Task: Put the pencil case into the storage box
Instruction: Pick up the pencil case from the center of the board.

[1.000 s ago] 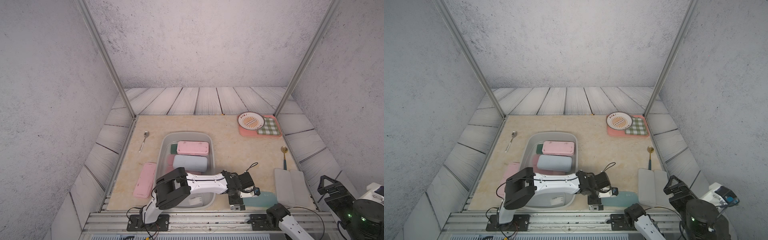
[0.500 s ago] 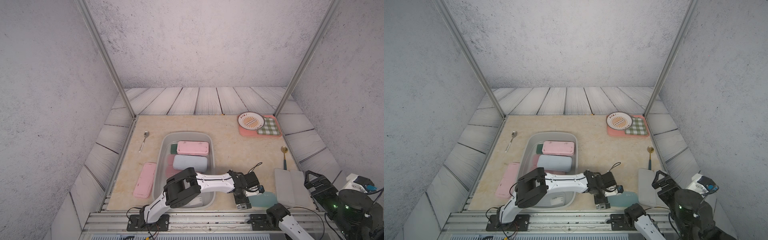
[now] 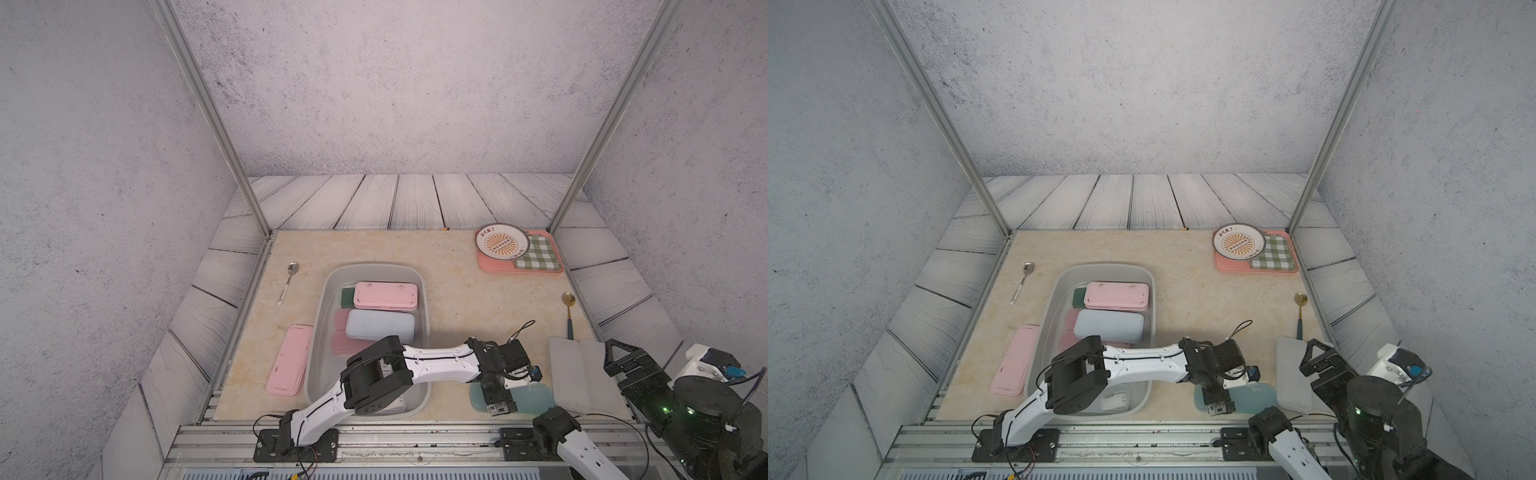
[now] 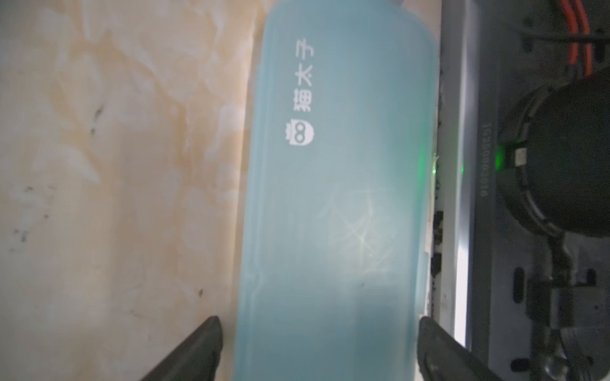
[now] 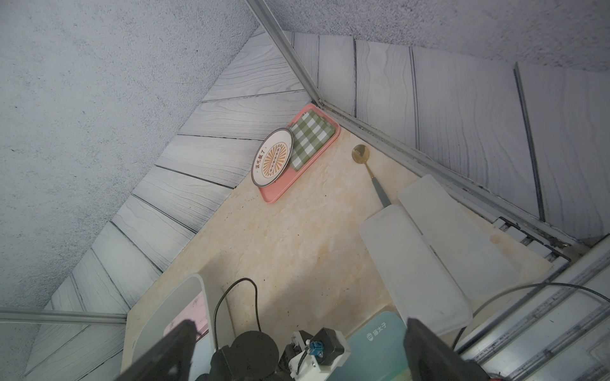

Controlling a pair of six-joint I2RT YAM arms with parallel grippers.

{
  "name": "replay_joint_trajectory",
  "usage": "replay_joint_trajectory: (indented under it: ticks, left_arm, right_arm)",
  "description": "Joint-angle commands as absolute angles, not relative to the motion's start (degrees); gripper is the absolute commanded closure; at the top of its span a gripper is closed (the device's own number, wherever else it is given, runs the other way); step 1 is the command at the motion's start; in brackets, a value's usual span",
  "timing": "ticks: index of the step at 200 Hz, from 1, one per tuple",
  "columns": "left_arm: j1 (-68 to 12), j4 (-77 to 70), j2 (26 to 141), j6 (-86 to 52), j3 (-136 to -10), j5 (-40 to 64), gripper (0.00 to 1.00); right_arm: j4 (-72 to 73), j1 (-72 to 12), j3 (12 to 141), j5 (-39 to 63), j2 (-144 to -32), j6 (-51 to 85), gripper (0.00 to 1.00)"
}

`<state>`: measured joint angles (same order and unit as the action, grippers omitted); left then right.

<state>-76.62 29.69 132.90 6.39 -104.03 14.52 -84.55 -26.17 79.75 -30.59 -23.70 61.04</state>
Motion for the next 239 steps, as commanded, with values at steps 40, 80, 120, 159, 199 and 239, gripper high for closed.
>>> replay_joint_trajectory:
  ticks: [40,80,120,159,199,239]
  left_arm:
    - [-77.1,33.8,136.4,8.4,-103.7,10.0,0.09]
    - [-77.8,34.8,136.8,10.4,-102.8,5.2,0.11]
    - [-78.1,35.6,136.4,10.9,-103.0,4.4,0.26]
    - [-77.6,38.1,130.0,12.3,-104.6,2.2,0.35]
    - [-73.2,41.4,115.2,13.6,-100.0,4.9,0.35]
    - [-62.6,51.9,98.3,19.8,-92.1,13.0,0.37]
  right_arm:
    - [-84.0,-26.2,77.6,-29.5,-21.8,60.4,0.01]
    - [-83.7,-26.1,76.8,-29.6,-21.5,60.6,0.01]
    - [-84.0,-26.1,76.1,-30.3,-20.5,61.6,0.01]
    - [-83.6,-26.2,75.4,-31.4,-20.5,61.7,0.01]
    - [-80.9,-26.2,74.7,-32.9,-21.1,61.6,0.01]
    - [-75.5,-26.1,71.4,-32.4,-22.2,60.6,0.01]
